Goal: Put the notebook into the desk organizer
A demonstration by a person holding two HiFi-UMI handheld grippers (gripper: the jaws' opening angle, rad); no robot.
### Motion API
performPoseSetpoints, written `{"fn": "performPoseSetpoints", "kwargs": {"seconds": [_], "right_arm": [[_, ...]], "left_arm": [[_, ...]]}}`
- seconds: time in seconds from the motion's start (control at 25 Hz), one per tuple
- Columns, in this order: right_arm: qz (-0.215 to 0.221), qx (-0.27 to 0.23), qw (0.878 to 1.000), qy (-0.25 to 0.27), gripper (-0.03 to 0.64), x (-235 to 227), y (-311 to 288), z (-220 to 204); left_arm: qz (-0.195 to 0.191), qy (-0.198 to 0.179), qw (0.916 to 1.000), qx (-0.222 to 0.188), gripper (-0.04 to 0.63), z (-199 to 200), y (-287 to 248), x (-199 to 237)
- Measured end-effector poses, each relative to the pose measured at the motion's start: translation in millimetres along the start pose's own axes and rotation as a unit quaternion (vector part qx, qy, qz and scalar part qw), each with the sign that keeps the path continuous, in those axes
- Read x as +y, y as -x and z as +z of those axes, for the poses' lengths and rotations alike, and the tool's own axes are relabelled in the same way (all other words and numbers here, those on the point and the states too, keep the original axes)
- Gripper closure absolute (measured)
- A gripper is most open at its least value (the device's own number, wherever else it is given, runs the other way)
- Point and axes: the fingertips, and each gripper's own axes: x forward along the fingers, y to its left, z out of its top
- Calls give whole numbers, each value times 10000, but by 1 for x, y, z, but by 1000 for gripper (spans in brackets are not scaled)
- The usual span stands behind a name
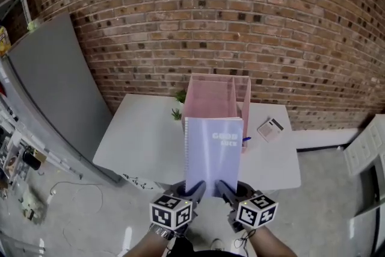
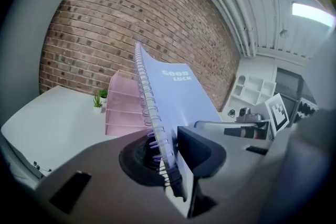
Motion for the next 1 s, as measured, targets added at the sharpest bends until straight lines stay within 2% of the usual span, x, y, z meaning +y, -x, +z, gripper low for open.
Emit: {"fn": "performPoseSetpoints", "kwargs": {"seconds": [0.52, 0.8, 1.0], "right_arm": [[-832, -196, 9958, -333, 561, -9, -86, 16], [-1198, -311, 9911, -491, 561, -14, -97, 21], [-1297, -289, 9895, -569, 563, -21, -100, 19]], "left_arm": [[-845, -84, 9956, 387, 518, 30, -30, 87], [-1276, -105, 9903, 544, 518, 37, -41, 100], [-1408, -18, 9882, 610, 518, 36, -47, 103]]}}
